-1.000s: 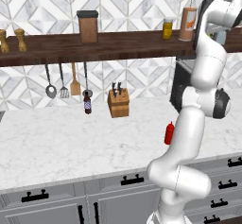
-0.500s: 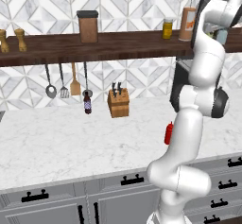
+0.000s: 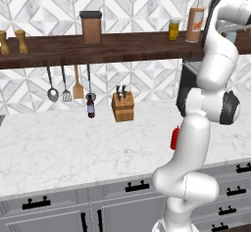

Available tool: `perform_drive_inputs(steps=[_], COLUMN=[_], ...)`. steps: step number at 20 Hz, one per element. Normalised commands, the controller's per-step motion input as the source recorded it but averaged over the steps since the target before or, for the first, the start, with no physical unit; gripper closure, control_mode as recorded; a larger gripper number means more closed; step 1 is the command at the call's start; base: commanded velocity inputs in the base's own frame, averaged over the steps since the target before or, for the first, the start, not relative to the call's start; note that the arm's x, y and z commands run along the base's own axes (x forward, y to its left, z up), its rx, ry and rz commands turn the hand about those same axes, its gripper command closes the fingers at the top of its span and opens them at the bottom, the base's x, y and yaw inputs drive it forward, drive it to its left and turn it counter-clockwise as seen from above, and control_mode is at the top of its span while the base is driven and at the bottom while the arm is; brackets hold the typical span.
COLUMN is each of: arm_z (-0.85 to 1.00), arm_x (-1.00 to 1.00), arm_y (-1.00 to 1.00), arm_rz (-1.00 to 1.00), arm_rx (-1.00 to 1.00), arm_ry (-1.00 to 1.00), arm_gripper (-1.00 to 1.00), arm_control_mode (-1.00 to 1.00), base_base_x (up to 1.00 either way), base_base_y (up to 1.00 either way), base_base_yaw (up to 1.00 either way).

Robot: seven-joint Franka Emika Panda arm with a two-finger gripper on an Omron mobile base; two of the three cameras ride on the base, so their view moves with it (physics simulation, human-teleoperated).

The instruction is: Put the shaker and condiment bottle from the counter next to their counterparts in the cabinet.

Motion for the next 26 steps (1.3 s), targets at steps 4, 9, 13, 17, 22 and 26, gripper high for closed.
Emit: perform_drive_inputs(steps=[4,9,13,17,22,26], arm_z=[-0.01,-0.37,-0.61,-0.22,-0.38,-0.72], arm_x=[-0.72,-0.87,-1.00,-0.36,-0.69,-0.88], arm_y=[0.02,0.14,0.11,0.03,0.36,0.84], arm_rz=[-0.14,-0.15,-0.07,0.00,-0.01,-0.09], arm_rx=[0.24,0.15,0.01,0.02,0.01,0.00], arm_ry=[0.00,0.03,-0.09,0.00,-0.01,-0.01], arm_gripper=[-1.00,-1.00,-1.00,-1.00,-1.00,-1.00], arm_control_mode=[-1.00,-1.00,-1.00,-1.00,-1.00,-1.00], base_base_x=[0.00,0.00,0.00,0.00,0.00,0.00], base_base_y=[0.00,0.00,0.00,0.00,0.00,0.00], base_base_yaw=[0.00,0.00,0.00,0.00,0.00,0.00])
